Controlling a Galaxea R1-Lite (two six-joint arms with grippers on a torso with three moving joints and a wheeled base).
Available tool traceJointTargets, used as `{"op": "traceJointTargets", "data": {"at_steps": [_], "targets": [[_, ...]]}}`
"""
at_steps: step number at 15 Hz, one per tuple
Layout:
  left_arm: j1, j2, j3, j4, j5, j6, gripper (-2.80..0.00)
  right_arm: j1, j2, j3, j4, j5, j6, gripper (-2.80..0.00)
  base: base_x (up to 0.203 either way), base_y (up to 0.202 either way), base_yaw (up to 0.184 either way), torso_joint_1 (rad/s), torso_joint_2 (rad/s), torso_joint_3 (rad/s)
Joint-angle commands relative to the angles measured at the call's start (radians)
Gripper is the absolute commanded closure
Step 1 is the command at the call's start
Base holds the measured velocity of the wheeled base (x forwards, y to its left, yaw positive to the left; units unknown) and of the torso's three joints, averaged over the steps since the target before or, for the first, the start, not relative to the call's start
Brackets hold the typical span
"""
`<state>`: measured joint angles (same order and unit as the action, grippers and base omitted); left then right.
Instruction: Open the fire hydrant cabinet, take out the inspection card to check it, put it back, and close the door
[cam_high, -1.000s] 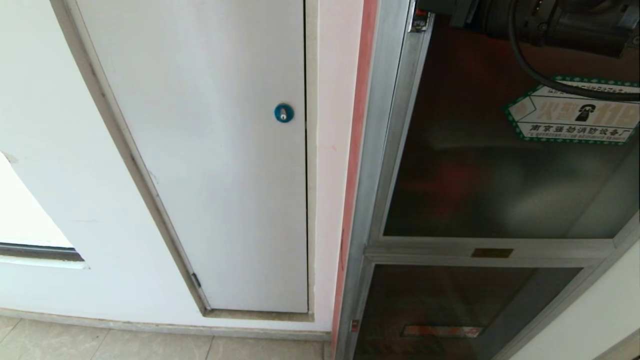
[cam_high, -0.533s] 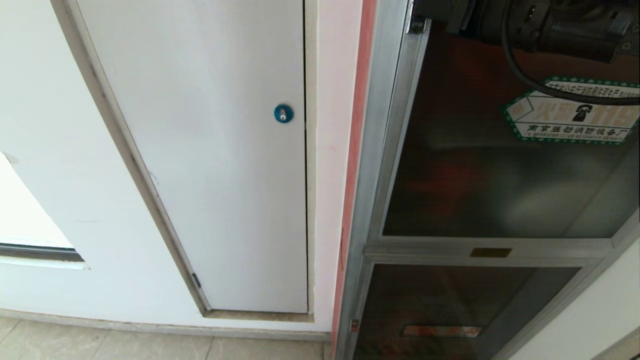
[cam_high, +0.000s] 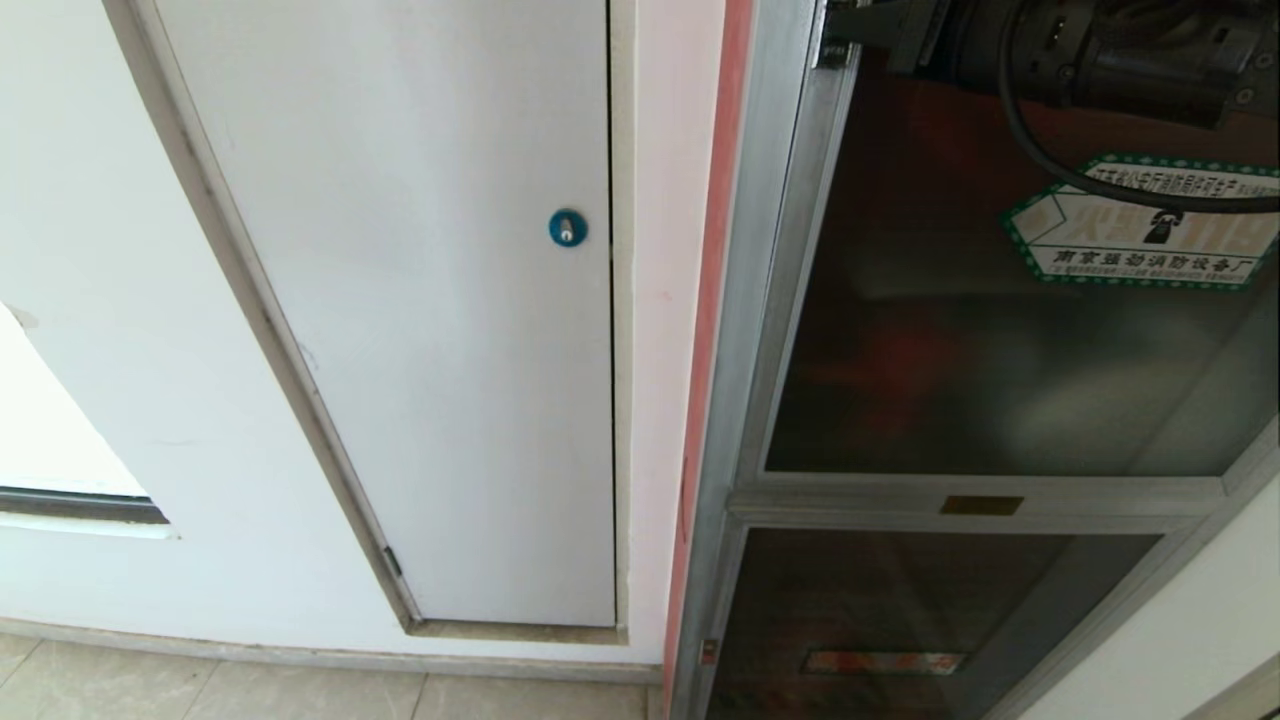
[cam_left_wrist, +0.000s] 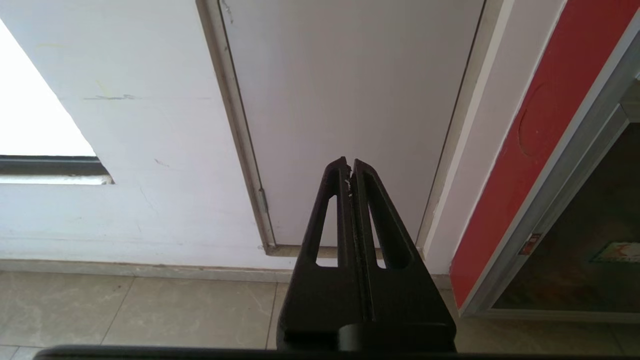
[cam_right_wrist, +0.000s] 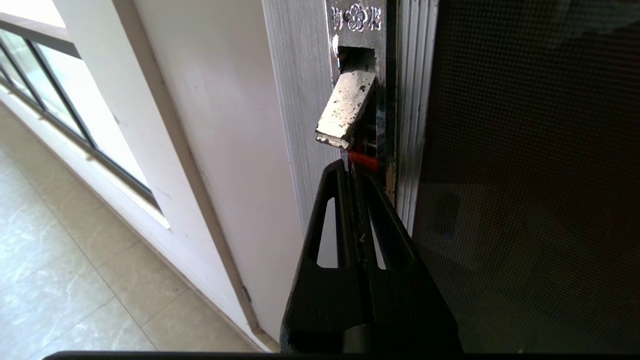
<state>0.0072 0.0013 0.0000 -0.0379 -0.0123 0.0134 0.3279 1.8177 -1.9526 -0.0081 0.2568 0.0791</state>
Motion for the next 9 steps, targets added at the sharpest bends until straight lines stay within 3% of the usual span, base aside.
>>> {"op": "traceJointTargets", "data": {"at_steps": [1, 9], "targets": [[0.000, 0.000, 0.014, 0.000, 0.000, 0.000, 0.00, 0.001, -0.019, 0.007, 0.001, 0.002, 0.001, 0.00, 0.000, 0.000, 0.000, 0.000, 0.00, 0.000], [0.000, 0.000, 0.014, 0.000, 0.000, 0.000, 0.00, 0.062, -0.144, 0.097, 0.025, 0.012, 0.058, 0.00, 0.000, 0.000, 0.000, 0.000, 0.00, 0.000]]}}
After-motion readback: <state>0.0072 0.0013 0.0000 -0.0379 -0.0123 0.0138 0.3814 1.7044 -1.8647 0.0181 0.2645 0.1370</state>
